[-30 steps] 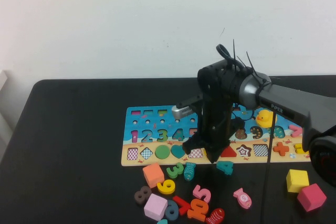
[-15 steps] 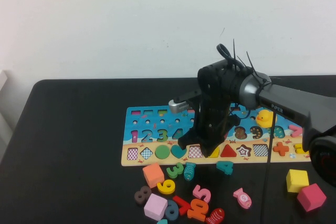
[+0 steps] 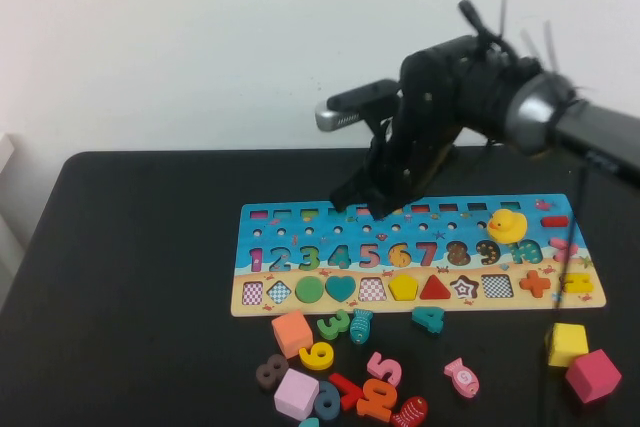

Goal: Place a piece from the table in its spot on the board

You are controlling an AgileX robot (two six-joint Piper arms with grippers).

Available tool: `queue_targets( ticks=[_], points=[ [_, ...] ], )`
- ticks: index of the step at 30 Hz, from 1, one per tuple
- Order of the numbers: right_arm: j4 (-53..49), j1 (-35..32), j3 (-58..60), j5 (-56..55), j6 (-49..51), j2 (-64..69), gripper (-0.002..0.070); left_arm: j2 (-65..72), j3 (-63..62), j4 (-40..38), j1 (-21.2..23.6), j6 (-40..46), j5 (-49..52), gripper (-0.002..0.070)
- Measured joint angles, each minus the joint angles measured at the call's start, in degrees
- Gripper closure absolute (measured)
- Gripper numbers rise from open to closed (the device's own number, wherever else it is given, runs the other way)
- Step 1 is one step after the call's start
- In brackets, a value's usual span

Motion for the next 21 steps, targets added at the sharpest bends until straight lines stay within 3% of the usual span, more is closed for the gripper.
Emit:
queue_targets(
  ticks=[12, 21],
  points=[
    [-0.1, 2.8, 38.2, -29.4, -2.3, -36.7, 0.0657, 0.0, 0.0, 0.0, 0.0, 0.0, 0.0, 0.0677],
    [-0.2, 4.1, 57.2, -35.7, -3.8, -64.3, 0.0657, 0.0, 0.0, 0.0, 0.0, 0.0, 0.0, 0.0677]
  ],
)
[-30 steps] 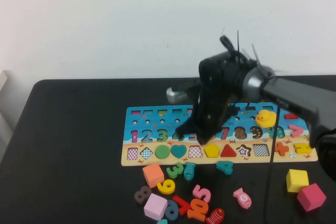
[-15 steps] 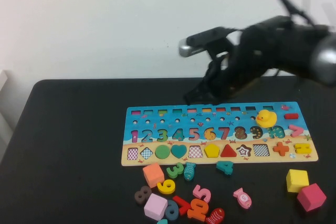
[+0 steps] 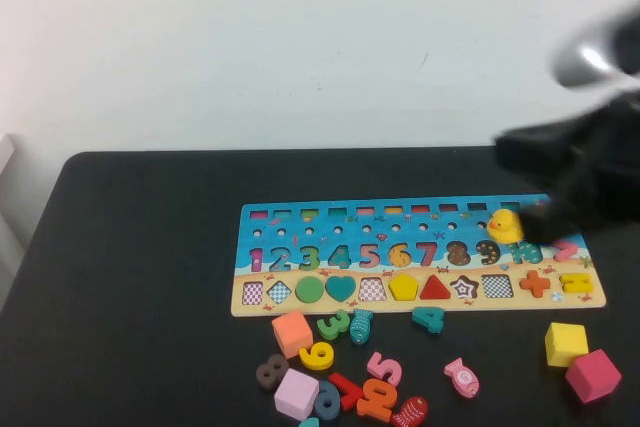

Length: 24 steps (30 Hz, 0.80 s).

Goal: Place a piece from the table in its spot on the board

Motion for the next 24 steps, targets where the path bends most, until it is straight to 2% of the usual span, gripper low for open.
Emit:
queue_targets(
  ticks=[10, 14, 20, 24],
  points=[
    [-0.1, 0.0, 13.7, 0.9, -1.1, -22.1, 0.0657, 0.0, 0.0, 0.0, 0.0, 0.0, 0.0, 0.0677],
    [-1.0, 0.0, 19.0, 3.4, 2.0, -28.7, 0.0657, 0.0, 0.0, 0.0, 0.0, 0.0, 0.0, 0.0677],
    [-8.2, 0.0, 33.5, -10.0, 5.6, -38.3, 0.0657, 0.0, 0.0, 0.0, 0.0, 0.0, 0.0, 0.0677],
    [-9.3, 0.0, 42.2, -10.8, 7.5, -44.1, 0.0657, 0.0, 0.0, 0.0, 0.0, 0.0, 0.0, 0.0677]
  ],
)
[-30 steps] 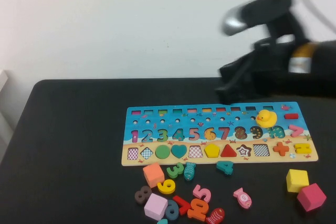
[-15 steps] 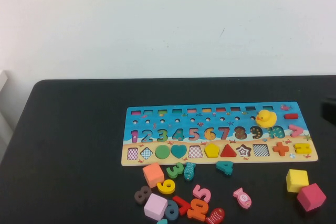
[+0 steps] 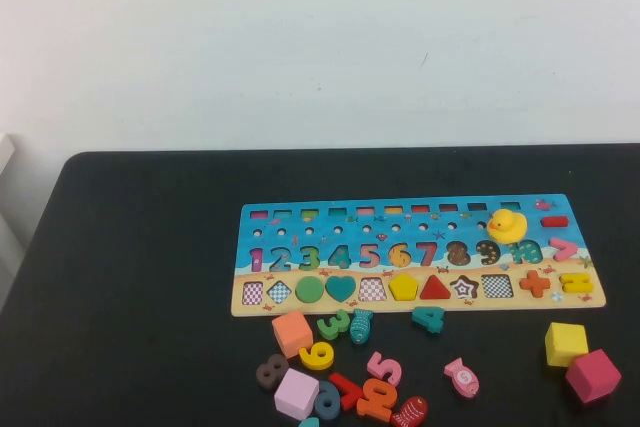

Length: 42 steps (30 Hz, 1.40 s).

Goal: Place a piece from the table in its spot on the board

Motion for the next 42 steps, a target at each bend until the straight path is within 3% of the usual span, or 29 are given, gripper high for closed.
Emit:
queue_targets(
  ticks=[7, 10, 12, 18, 22, 34, 42],
  points=[
    [1.8, -1.4, 10.1, 0.5, 1.5, -7.5, 0.0657, 0.0, 0.0, 0.0, 0.0, 0.0, 0.0, 0.0677],
    [2.5, -7.6, 13.0, -0.9, 1.9, -10.6, 0.0657, 0.0, 0.0, 0.0, 0.0, 0.0, 0.0, 0.0677],
    [2.7, -16.4, 14.3, -2.8, 1.9, -13.9, 0.0657, 0.0, 0.0, 0.0, 0.0, 0.0, 0.0, 0.0677],
    [2.7, -32.5, 14.5, -0.2, 1.9, -19.8, 0.0657, 0.0, 0.0, 0.0, 0.0, -0.1, 0.0, 0.0677],
    [2.8, -38.9, 14.6, 0.9, 1.9, -21.2, 0.0657, 0.0, 0.0, 0.0, 0.0, -0.1, 0.0, 0.0677],
    [3.1, -40.6, 14.7, 2.4, 1.1, -21.4, 0.0657, 0.0, 0.0, 0.0, 0.0, -0.1, 0.0, 0.0676],
    [6.4, -38.8, 14.7, 12.2, -0.7, -21.4, 0.0657, 0.0, 0.0, 0.0, 0.0, -0.1, 0.0, 0.0676]
  ],
)
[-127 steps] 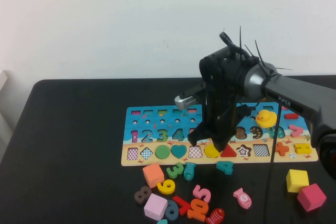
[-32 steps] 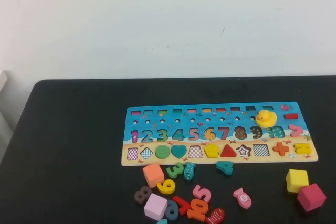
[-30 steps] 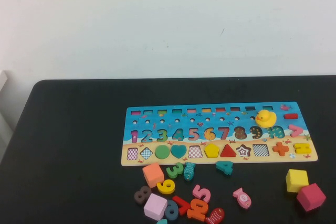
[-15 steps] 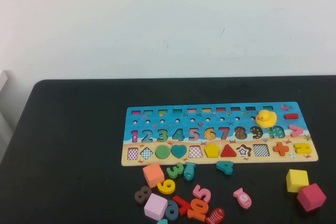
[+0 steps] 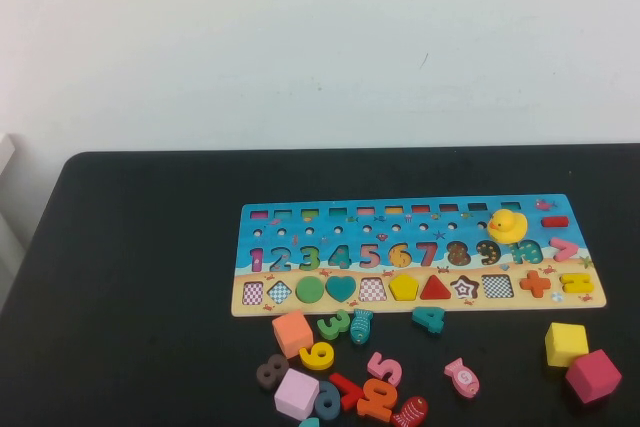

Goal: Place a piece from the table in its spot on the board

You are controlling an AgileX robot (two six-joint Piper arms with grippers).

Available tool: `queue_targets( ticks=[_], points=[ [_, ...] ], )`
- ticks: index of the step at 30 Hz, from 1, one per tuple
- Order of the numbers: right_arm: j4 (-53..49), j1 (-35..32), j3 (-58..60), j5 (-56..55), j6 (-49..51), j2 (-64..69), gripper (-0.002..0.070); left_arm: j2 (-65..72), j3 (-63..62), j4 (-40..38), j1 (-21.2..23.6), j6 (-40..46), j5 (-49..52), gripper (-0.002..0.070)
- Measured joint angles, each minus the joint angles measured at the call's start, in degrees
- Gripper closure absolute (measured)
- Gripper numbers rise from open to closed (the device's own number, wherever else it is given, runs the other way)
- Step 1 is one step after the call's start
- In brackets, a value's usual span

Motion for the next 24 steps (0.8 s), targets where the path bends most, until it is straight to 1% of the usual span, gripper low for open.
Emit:
queue_targets(
  ticks=[24],
  points=[
    [1.4, 0.3, -0.4, 1.5, -0.1, -0.6, 0.0657, 0.0, 0.0, -0.1, 0.0, 0.1, 0.0, 0.0676]
  ],
)
